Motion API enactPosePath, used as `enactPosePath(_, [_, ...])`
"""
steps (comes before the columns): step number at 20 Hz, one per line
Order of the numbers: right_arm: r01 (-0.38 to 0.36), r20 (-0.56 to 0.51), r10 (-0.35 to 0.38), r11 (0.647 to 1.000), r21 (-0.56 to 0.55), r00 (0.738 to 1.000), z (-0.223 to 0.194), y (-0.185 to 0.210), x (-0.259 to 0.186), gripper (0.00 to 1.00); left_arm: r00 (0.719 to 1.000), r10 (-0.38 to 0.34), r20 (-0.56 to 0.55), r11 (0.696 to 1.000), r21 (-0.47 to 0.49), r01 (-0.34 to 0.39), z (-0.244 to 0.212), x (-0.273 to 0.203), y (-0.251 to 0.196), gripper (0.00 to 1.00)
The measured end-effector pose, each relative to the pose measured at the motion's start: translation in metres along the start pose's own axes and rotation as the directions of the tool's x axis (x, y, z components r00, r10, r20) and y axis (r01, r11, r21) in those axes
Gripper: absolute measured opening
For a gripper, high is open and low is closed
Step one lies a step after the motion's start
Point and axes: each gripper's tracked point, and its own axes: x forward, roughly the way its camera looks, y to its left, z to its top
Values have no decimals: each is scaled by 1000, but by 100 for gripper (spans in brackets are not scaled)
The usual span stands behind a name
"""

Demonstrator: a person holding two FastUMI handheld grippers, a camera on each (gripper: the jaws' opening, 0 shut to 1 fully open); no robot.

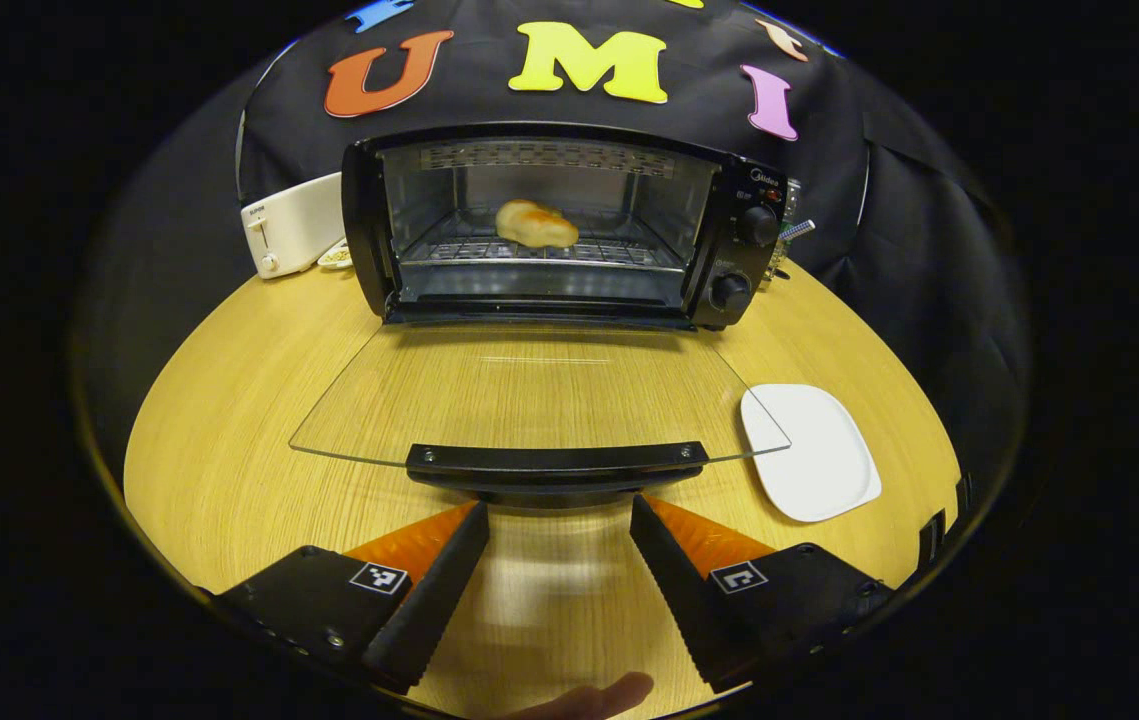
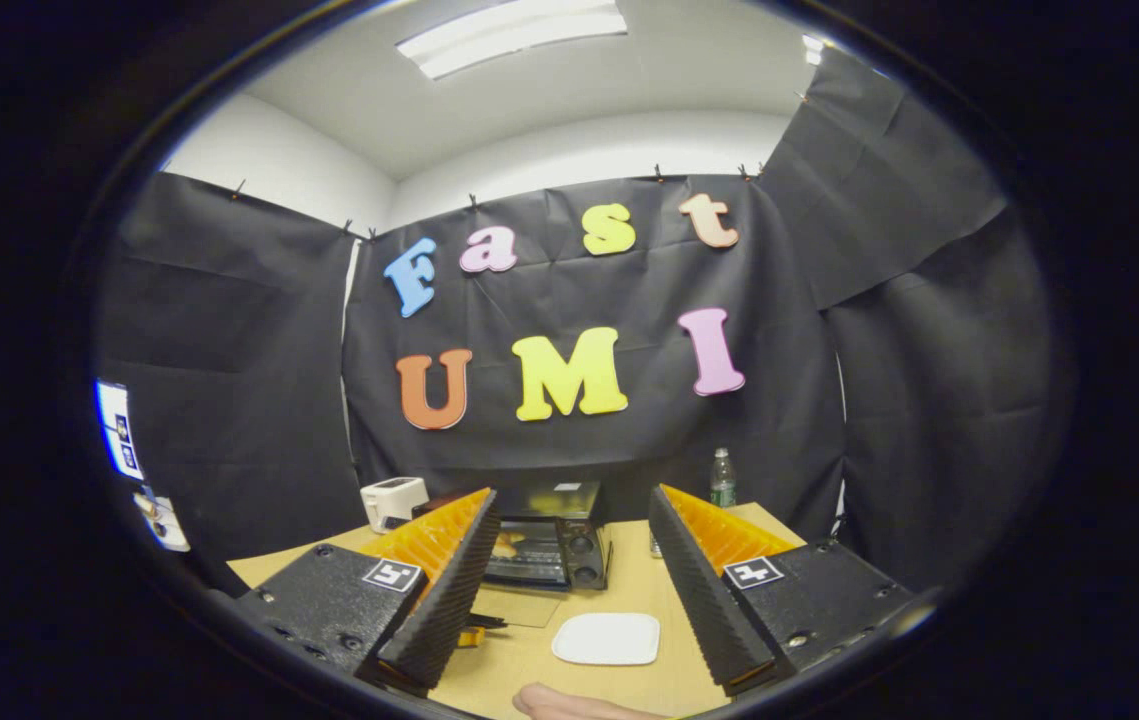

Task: Open the electric oven with the left hand, put the food in, and close the electric oven.

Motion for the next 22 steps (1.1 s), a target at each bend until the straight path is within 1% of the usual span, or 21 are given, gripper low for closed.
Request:
enactPosePath(3, [-7,-3,7,1000,2,1000,-1,0,1,94,1000,-5,-1,1000,-6,5,5,-3,-2,94])
enactPosePath(9, [16,-22,-16,1000,2,1000,-12,-14,9,94,1000,-1,29,1000,-4,1,22,-13,-2,94])
enactPosePath(14, [31,-32,-31,999,5,999,-16,-23,14,95,997,24,67,999,43,-27,37,-19,-1,94])
enactPosePath(16, [36,-37,-36,999,8,999,-19,-26,14,95,998,24,64,999,36,-26,41,-20,-1,94])
enactPosePath(19, [39,-40,-38,999,15,998,-21,-27,17,95,995,23,100,999,27,-25,55,-26,-3,95])
enactPosePath(22, [61,-37,-61,998,3,997,-19,-31,15,96,993,24,114,999,28,-27,67,-28,-2,95])
